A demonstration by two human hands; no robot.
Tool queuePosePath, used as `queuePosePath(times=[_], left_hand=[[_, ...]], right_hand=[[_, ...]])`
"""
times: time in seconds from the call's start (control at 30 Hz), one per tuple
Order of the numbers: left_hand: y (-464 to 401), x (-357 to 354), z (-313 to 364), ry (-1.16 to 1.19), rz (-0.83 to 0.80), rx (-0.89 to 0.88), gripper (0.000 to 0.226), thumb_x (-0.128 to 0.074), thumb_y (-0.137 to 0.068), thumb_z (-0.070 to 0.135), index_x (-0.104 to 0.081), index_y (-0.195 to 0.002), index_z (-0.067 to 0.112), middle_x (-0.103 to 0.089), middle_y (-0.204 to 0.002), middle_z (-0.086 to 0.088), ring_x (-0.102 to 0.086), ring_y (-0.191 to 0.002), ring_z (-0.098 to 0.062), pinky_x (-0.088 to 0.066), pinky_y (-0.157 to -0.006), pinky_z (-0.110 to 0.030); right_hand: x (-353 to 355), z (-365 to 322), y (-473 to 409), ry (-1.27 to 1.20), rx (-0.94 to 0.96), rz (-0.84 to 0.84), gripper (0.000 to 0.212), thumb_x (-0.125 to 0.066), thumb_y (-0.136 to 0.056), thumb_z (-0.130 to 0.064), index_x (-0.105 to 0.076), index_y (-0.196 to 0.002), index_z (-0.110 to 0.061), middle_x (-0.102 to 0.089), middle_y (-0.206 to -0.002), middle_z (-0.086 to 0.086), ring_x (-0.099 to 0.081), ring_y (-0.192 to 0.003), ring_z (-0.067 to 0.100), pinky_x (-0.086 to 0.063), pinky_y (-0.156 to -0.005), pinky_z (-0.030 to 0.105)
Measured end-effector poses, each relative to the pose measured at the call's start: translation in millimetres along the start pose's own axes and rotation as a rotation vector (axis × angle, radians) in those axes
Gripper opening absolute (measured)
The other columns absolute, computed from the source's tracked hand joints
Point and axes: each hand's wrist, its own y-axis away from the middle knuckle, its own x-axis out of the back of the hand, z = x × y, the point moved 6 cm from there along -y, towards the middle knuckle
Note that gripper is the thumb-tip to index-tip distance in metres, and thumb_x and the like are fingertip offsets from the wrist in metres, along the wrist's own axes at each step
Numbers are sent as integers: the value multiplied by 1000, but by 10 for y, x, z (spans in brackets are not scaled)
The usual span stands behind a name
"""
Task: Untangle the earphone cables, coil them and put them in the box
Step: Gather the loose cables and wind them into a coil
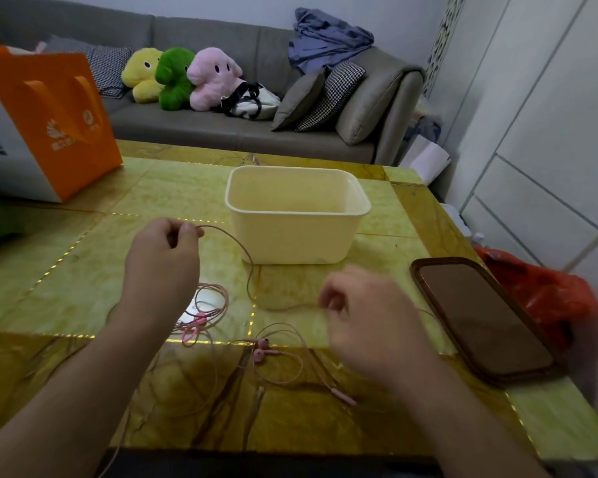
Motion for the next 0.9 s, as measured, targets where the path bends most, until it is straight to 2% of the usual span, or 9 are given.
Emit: queuePosePath(times=[0.1, 0.23, 0.37, 0.47, 0.57, 0.67, 0.77, 0.83, 0.9], left_hand=[[3, -13, -7, 19, -16, -17, 24, -51, -108, 26, -72, -98, 19, -53, -67, 0, -43, -56, -19, -33, -53, -31], [6, -21, -3, 64, -49, -23, 24, -52, -108, 26, -71, -94, 22, -50, -66, -3, -42, -57, -19, -33, -53, -32], [2, -33, 19, 67, -60, -37, 24, -52, -107, 24, -71, -93, 20, -50, -67, -5, -45, -61, -21, -34, -54, -32], [2, -32, 37, 87, -67, -51, 25, -52, -107, 24, -71, -92, 22, -49, -67, -5, -44, -61, -23, -33, -53, -33], [-10, -44, 39, 160, -105, -41, 25, -53, -107, 25, -72, -91, 22, -48, -72, -7, -41, -64, -24, -32, -57, -38], [42, -84, 116, 249, -185, -67, 24, -57, -107, 27, -75, -91, 23, -47, -67, -1, -37, -62, -24, -33, -58, -40], [139, -127, 249, 266, -264, -148, 23, -59, -107, 26, -77, -92, 23, -43, -63, 0, -35, -60, -24, -30, -54, -37], [201, -161, 315, 262, -308, -192, 21, -61, -106, 25, -78, -93, 22, -42, -61, 0, -34, -57, -23, -28, -51, -33], [285, -243, 362, 235, -363, -222, 19, -62, -105, 23, -78, -95, 21, -43, -57, 8, -34, -53, -15, -27, -47, -28]], right_hand=[[-364, -121, 89, 160, -53, -362, 34, -63, -93, -57, -70, -97, -24, -71, -94, -3, -69, -90, 23, -62, -79, 42], [-540, -76, 94, 77, -95, -422, 6, -63, -98, -31, -67, -99, -26, -71, -103, -2, -68, -98, 25, -60, -85, 45], [-319, 167, -49, -695, -238, -277, 10, -61, -103, -16, -63, -93, -15, -75, -79, 2, -68, -74, 28, -58, -78, 49], [170, 267, -128, -1509, -145, -53, 3, -62, -96, -9, -59, -95, -9, -42, -62, 1, -43, -53, 18, -41, -51, 35], [492, 494, -157, -1712, -70, 133, 14, -49, -99, -14, -61, -92, -15, -26, -61, -4, -24, -50, 11, -20, -47, 25], [474, 772, -149, -1453, -206, 314, 24, -48, -104, -9, -62, -85, -15, -28, -57, -4, -23, -48, 12, -15, -48, 27], [352, 916, -96, -879, -457, 347, 19, -61, -101, -16, -68, -84, -18, -49, -60, -4, -41, -51, 16, -31, -50, 28], [244, 912, -76, -369, -577, 159, 12, -64, -96, -23, -71, -106, -19, -67, -88, 1, -59, -74, 18, -47, -64, 34], [156, 746, -75, -30, -504, 16, 54, -68, -89, -29, -57, -140, -17, -61, -133, 7, -58, -119, 26, -51, -97, 44]])
